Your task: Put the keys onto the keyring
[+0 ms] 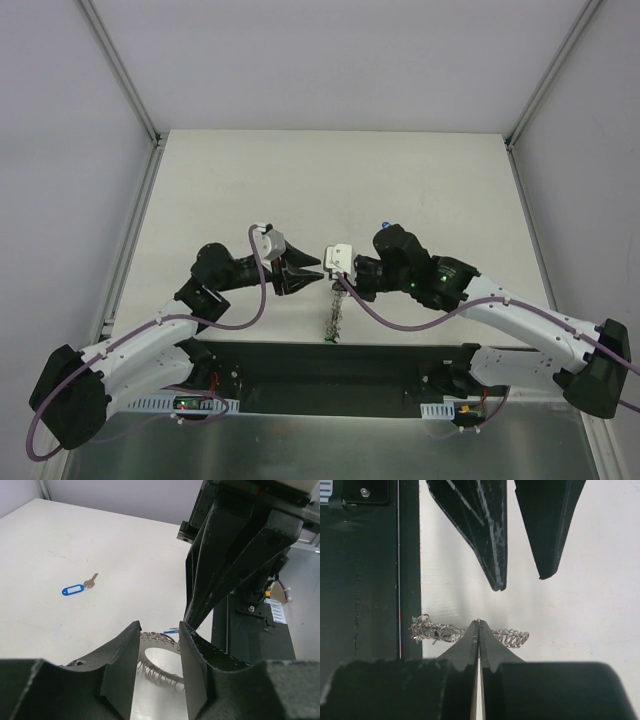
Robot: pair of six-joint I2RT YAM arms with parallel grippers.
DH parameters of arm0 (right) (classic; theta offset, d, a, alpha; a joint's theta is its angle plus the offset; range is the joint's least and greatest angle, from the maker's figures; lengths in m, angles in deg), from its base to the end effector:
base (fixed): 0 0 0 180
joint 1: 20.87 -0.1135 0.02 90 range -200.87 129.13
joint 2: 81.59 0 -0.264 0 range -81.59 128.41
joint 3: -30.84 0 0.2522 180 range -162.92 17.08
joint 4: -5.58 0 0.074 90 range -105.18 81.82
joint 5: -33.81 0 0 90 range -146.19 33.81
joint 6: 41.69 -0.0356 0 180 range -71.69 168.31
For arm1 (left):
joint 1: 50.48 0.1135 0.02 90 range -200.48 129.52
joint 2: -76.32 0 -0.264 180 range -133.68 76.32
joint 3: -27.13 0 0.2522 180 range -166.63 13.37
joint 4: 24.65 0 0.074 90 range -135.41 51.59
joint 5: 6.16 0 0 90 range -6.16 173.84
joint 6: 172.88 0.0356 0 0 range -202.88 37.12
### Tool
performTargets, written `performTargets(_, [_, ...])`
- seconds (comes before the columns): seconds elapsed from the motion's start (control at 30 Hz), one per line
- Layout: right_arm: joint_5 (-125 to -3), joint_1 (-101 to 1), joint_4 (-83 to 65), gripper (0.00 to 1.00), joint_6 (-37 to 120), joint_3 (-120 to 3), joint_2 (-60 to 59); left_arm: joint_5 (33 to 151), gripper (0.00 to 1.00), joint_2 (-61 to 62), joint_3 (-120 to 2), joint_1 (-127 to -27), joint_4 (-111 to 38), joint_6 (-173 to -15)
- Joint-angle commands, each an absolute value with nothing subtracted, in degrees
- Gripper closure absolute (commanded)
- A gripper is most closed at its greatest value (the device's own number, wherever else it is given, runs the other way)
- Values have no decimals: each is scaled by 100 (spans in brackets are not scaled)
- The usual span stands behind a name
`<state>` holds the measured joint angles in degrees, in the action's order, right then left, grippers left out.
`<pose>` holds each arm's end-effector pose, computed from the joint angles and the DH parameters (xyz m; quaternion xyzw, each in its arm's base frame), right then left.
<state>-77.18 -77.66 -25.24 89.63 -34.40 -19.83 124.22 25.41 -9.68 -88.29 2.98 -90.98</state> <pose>0.1219 0.2095 0.3121 -0.6965 0.4789 0.2230 0.4857 0.1411 -0.1387 0.2806 0.4110 0.4919 -0.4842 0.5955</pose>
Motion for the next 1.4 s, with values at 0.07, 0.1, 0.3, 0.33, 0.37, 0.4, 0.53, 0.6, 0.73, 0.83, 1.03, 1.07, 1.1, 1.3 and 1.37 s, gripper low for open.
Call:
performTargets(0.07, [-7886, -7800, -2778, 99, 9252, -3996, -1866, 13067, 63, 2412, -1606, -8696, -851, -8341])
performTargets(0.1, [-7904, -7800, -2795, 99, 9252, -4005, -1857, 13207, 63, 2342, -1686, -8652, -1149, -8140])
performTargets(0.3, [-7930, -7791, -2927, 99, 9270, -4075, -1840, 14192, 62, 1806, -1985, -8582, -1363, -7568])
performTargets(0.33, [-7930, -7799, -2945, 99, 9270, -4075, -1840, 14298, 62, 1666, -2029, -8582, -1423, -7515])
performTargets(0.37, [-7939, -7791, -2936, 99, 9270, -4084, -1840, 14394, 64, 1586, -2099, -8582, -1433, -7453])
performTargets(0.4, [-7939, -7791, -2936, 99, 9261, -4084, -1840, 14578, 66, 1516, -2117, -8582, -1450, -7375])
performTargets(0.53, [-7948, -7791, -2927, 99, 9261, -4075, -1875, 14799, 71, 1130, -2205, -8599, -1459, -7233])
performTargets(0.6, [-7966, -7800, -2936, 99, 9252, -4075, -1857, 14852, 71, 1006, -2301, -8634, -1450, -7233])
performTargets(0.73, [-7983, -7791, -2927, 99, 9243, -4084, -1840, 14993, 72, 655, -2442, -8731, -1450, -7215])
performTargets(0.83, [-7983, -7799, -2936, 99, 9243, -4075, -1840, 15107, 74, 426, -2539, -8784, -1450, -7233])
performTargets(1.03, [-7992, -7800, -2910, 99, 9226, -4075, -1840, 15257, 76, 224, -2601, -8836, -1450, -7312])
performTargets(1.07, [-8001, -7791, -2910, 99, 9226, -4075, -1840, 15265, 76, 214, -2592, -8836, -1450, -7321])
performTargets(1.1, [-8001, -7791, -2910, 99, 9234, -4066, -1840, 15274, 76, 188, -2583, -8845, -1450, -7321])
performTargets(1.3, [-7983, -7782, -2910, 99, 9217, -4058, -1848, 15327, 78, 13, -2636, -8898, -1450, -7383])
performTargets(1.37, [-7983, -7791, -2901, 99, 9217, -4058, -1857, 15318, 79, -5, -2662, -8915, -1450, -7400])
